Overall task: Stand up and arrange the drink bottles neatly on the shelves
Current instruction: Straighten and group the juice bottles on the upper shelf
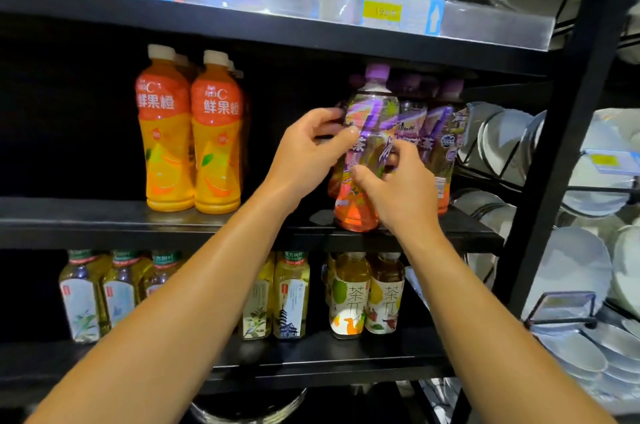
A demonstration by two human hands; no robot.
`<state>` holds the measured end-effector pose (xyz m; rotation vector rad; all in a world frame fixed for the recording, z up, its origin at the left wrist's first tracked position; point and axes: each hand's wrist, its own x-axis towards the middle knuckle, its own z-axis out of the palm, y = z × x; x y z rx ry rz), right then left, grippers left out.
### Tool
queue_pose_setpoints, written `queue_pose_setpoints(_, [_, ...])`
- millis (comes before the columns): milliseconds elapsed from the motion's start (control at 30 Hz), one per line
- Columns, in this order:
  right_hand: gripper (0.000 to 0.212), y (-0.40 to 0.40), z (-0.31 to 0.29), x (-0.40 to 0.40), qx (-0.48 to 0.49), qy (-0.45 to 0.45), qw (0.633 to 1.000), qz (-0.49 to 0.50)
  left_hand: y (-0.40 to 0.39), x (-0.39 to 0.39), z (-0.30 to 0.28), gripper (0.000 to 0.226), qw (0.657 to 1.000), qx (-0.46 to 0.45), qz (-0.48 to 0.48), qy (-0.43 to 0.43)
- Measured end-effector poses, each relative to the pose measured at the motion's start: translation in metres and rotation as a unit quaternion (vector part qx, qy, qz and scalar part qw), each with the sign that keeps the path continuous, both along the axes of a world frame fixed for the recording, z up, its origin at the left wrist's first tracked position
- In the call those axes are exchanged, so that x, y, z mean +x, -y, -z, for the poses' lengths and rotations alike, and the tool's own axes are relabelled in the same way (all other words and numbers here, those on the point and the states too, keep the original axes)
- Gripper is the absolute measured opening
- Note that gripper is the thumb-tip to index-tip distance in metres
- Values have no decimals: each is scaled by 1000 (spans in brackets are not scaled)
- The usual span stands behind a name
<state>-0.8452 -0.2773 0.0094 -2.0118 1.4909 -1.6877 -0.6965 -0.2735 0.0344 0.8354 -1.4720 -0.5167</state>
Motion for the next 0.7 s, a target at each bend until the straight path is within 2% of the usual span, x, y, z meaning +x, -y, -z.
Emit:
queue_pose_setpoints(100, [58, 4, 11, 13, -15, -34, 999, -13, 2, 0, -5, 67, 993, -27, -87, 70])
queue_pose_setpoints(167, [62, 7, 20, 13, -22, -71, 997, -21, 4, -1, -4, 69, 986, -35, -123, 104])
queue_pose_setpoints(267, [67, 10, 36, -1, -18, -116, 993, -5, 11, -2, -3, 69, 984, -23, -140, 108])
queue_pose_setpoints(400, [52, 9, 57, -18, -52, -172, 983, 28, 19, -11, 0, 69, 982, -18, -160, 103])
queue_pose_setpoints(533, [37, 11, 73, -23, -91, -167, 981, 35, 25, -17, 7, 73, 978, -32, -180, 99])
queue_pose_setpoints(700, [42, 13, 93, -22, -122, -165, 978, 40, 22, -14, 21, 83, 968, -10, -197, 154])
